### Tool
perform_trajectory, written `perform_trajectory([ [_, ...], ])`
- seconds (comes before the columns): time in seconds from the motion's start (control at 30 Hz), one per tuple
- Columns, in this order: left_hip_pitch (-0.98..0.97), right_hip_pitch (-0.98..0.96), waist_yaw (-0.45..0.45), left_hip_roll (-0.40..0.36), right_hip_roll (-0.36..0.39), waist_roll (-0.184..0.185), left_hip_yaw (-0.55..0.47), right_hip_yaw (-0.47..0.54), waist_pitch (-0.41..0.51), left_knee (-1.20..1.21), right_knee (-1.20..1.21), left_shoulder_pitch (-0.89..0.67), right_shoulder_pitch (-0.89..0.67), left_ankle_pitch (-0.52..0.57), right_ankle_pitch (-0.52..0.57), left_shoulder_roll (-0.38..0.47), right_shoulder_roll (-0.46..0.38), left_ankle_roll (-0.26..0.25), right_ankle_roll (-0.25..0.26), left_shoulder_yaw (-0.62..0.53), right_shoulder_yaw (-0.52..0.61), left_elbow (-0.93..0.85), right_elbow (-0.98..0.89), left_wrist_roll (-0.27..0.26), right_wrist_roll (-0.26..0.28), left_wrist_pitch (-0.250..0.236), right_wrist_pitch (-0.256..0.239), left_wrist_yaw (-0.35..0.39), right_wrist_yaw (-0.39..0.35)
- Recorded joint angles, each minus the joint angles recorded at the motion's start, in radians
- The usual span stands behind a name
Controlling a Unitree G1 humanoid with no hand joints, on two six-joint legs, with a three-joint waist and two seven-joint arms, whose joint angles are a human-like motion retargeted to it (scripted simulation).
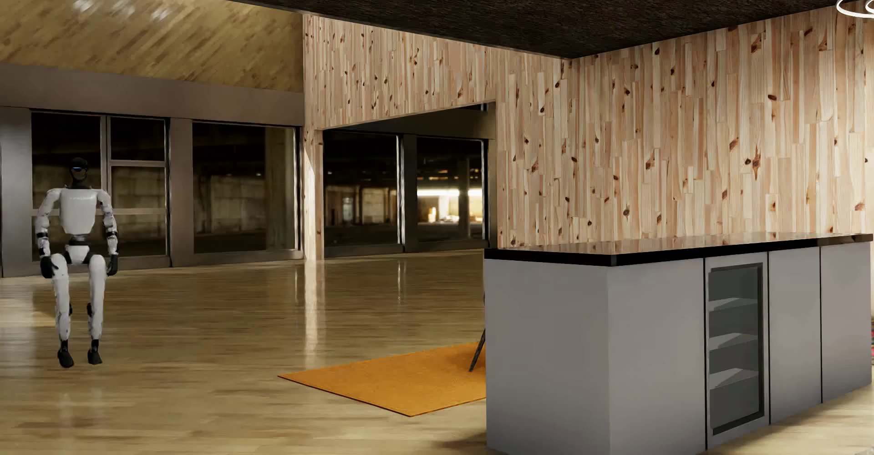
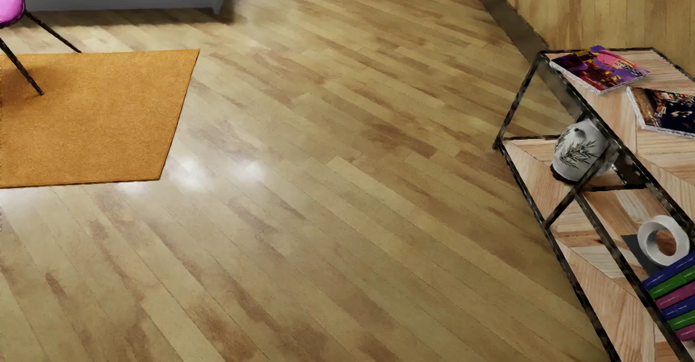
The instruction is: Circle the counter
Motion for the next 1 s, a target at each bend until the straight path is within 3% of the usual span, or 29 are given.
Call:
perform_trajectory([
  [0.03, -0.003, 0.001, -0.002, -0.003, 0.001, -0.004, 0.000, 0.000, 0.002, 0.098, 0.007, 0.004, 0.004, -0.037, 0.010, 0.003, -0.003, 0.000, 0.000, -0.006, 0.004, -0.001, -0.011, 0.000, 0.000, 0.000, 0.000, 0.000, 0.000],
  [0.1, -0.042, -0.003, 0.032, -0.015, 0.010, -0.009, 0.000, 0.000, 0.000, 0.288, 0.026, 0.018, 0.010, -0.242, 0.015, 0.008, -0.007, 0.000, 0.000, 0.002, 0.012, -0.001, -0.033, 0.000, 0.000, 0.000, 0.000, 0.000, 0.000],
  [0.27, -0.351, 0.123, 0.130, 0.015, 0.025, 0.011, 0.000, 0.000, 0.089, 0.759, 0.027, 0.050, -0.021, -0.275, -0.100, 0.004, -0.039, 0.000, 0.000, 0.047, -0.025, -0.044, -0.155, 0.000, 0.000, 0.000, 0.000, 0.000, 0.000],
  [0.33, -0.456, 0.177, 0.211, 0.016, -0.012, -0.019, 0.000, 0.000, 0.085, 0.709, -0.008, 0.078, -0.045, -0.246, -0.174, 0.016, -0.019, 0.000, 0.000, 0.052, -0.057, -0.036, -0.175, 0.000, 0.000, 0.000, 0.000, 0.000, 0.000],
  [0.43, -0.584, 0.302, 0.241, 0.044, -0.027, -0.022, 0.000, 0.000, 0.106, 0.552, -0.050, 0.095, -0.090, -0.116, -0.319, 0.020, -0.040, 0.000, 0.000, 0.027, -0.025, 0.015, -0.219, 0.000, 0.000, 0.000, 0.000, 0.000, 0.000],
  [0.53, -0.659, 0.401, 0.278, 0.064, -0.040, -0.018, 0.000, 0.000, 0.107, 0.436, -0.058, 0.097, -0.130, -0.098, -0.360, 0.016, -0.041, 0.000, 0.000, -0.003, -0.005, 0.063, -0.209, 0.000, 0.000, 0.000, 0.000, 0.000, 0.000],
  [0.6, -0.687, 0.450, 0.311, 0.065, -0.067, -0.025, 0.000, 0.000, 0.097, 0.510, -0.043, 0.109, -0.123, -0.123, -0.305, 0.015, -0.035, 0.000, 0.000, 0.007, -0.017, 0.086, -0.165, 0.000, 0.000, 0.000, 0.000, 0.000, 0.000],
  [0.63, -0.694, 0.449, 0.330, 0.062, -0.081, -0.036, 0.000, 0.000, 0.089, 0.571, -0.005, 0.109, -0.106, -0.131, -0.226, 0.017, -0.027, 0.000, 0.000, 0.012, 0.002, 0.099, -0.143, 0.000, 0.000, 0.000, 0.000, 0.000, 0.000],
  [0.7, -0.652, 0.396, 0.322, 0.023, -0.116, -0.059, 0.000, 0.000, 0.084, 0.670, 0.191, 0.097, -0.071, -0.189, 0.057, 0.017, -0.015, 0.000, 0.000, -0.009, 0.045, 0.129, -0.058, 0.000, 0.000, 0.000, 0.000, 0.000, 0.000],
  [0.73, -0.604, 0.320, 0.297, 0.004, -0.118, -0.049, 0.000, 0.000, 0.083, 0.681, 0.366, 0.089, -0.053, -0.228, 0.205, 0.013, -0.012, 0.000, 0.000, -0.009, 0.056, 0.128, -0.017, 0.000, 0.000, 0.000, 0.000, 0.000, 0.000],
  [0.77, -0.541, 0.216, 0.268, -0.015, -0.120, -0.039, 0.000, 0.000, 0.091, 0.673, 0.574, 0.081, -0.038, -0.261, 0.281, 0.008, -0.016, 0.000, 0.000, -0.004, 0.066, 0.107, 0.008, 0.000, 0.000, 0.000, 0.000, 0.000, 0.000],
  [0.83, -0.385, 0.005, 0.174, -0.046, -0.114, -0.017, 0.000, 0.000, 0.111, 0.614, 0.864, 0.061, 0.009, -0.309, 0.256, 0.005, -0.020, 0.000, 0.000, 0.000, 0.043, 0.041, 0.013, 0.000, 0.000, 0.000, 0.000, 0.000, 0.000],
  [0.9, -0.206, -0.194, 0.069, -0.045, -0.087, 0.018, 0.000, 0.000, 0.125, 0.489, 0.793, 0.034, 0.034, -0.307, 0.259, 0.009, -0.024, 0.000, 0.000, 0.023, 0.053, -0.033, 0.023, 0.000, 0.000, 0.000, 0.000, 0.000, 0.000],
  [0.97, -0.023, -0.325, -0.029, -0.035, -0.076, 0.039, 0.000, 0.000, 0.126, 0.363, 0.460, 0.026, 0.067, -0.310, 0.373, 0.021, -0.033, 0.000, 0.000, 0.051, 0.044, -0.110, 0.018, 0.000, 0.000, 0.000, 0.000, 0.000, 0.000],
  [1.0, 0.056, -0.368, -0.076, -0.029, -0.083, 0.047, 0.000, 0.000, 0.121, 0.315, 0.275, 0.012, 0.079, -0.329, 0.370, 0.032, -0.037, 0.000, 0.000, 0.046, 0.040, -0.145, 0.011, 0.000, 0.000, 0.000, 0.000, 0.000, 0.000],
])
